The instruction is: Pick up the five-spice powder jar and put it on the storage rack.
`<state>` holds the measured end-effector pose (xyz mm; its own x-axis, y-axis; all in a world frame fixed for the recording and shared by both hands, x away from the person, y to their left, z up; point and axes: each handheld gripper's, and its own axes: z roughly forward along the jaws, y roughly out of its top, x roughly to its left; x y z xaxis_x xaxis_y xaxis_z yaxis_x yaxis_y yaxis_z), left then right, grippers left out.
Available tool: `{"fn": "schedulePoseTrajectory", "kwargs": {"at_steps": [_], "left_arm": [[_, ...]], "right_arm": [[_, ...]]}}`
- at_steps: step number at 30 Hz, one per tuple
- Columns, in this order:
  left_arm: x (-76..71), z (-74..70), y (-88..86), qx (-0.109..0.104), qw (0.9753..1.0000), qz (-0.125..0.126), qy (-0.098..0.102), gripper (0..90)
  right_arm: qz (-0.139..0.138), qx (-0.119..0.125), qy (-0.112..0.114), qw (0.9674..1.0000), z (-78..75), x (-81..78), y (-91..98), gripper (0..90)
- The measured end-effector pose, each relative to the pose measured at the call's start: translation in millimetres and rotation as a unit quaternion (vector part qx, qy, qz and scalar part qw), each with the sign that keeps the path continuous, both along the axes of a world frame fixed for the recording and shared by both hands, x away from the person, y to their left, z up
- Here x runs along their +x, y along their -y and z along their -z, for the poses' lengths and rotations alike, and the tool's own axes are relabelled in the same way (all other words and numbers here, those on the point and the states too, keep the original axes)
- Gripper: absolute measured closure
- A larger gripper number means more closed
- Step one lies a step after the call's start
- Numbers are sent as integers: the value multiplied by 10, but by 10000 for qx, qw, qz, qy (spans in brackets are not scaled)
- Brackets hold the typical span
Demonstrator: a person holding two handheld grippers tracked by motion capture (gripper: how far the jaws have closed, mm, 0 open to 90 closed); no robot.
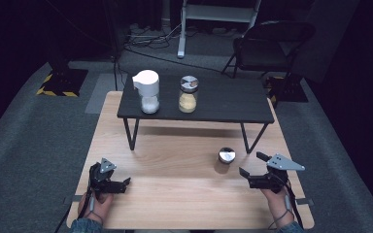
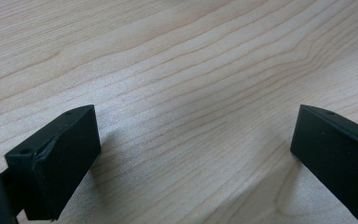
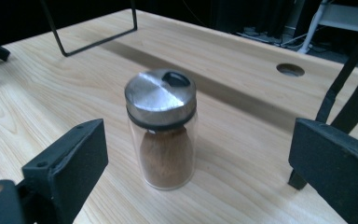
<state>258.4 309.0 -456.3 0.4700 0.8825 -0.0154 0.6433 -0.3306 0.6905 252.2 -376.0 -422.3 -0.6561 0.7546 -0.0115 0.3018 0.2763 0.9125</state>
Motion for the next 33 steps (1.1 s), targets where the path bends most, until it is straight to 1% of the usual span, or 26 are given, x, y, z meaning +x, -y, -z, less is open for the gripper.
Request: {"fn": "schedulePoseTrajectory", "kwargs": {"at_steps": [6, 12, 20, 23, 33], "left_arm": [[0, -1, 2, 3, 10000, -6, -3, 12], [-1, -1, 4, 5, 10000, -11, -4, 11], [3, 0, 12, 2, 10000, -30, -7, 7], [1, 1, 18, -8, 10000, -56, -9, 7], [9, 1, 33, -6, 10000, -98, -13, 5]], "right_arm": [[-6, -92, -47, 9999, 81, 13, -3, 44], [-9, -102, -83, 9999, 156, 33, -8, 44], [-86, -120, -117, 9998, 261, 73, -35, 43], [-108, -115, -64, 9999, 286, 85, -57, 42], [-195, -111, -184, 9996, 330, 183, -153, 37]]}}
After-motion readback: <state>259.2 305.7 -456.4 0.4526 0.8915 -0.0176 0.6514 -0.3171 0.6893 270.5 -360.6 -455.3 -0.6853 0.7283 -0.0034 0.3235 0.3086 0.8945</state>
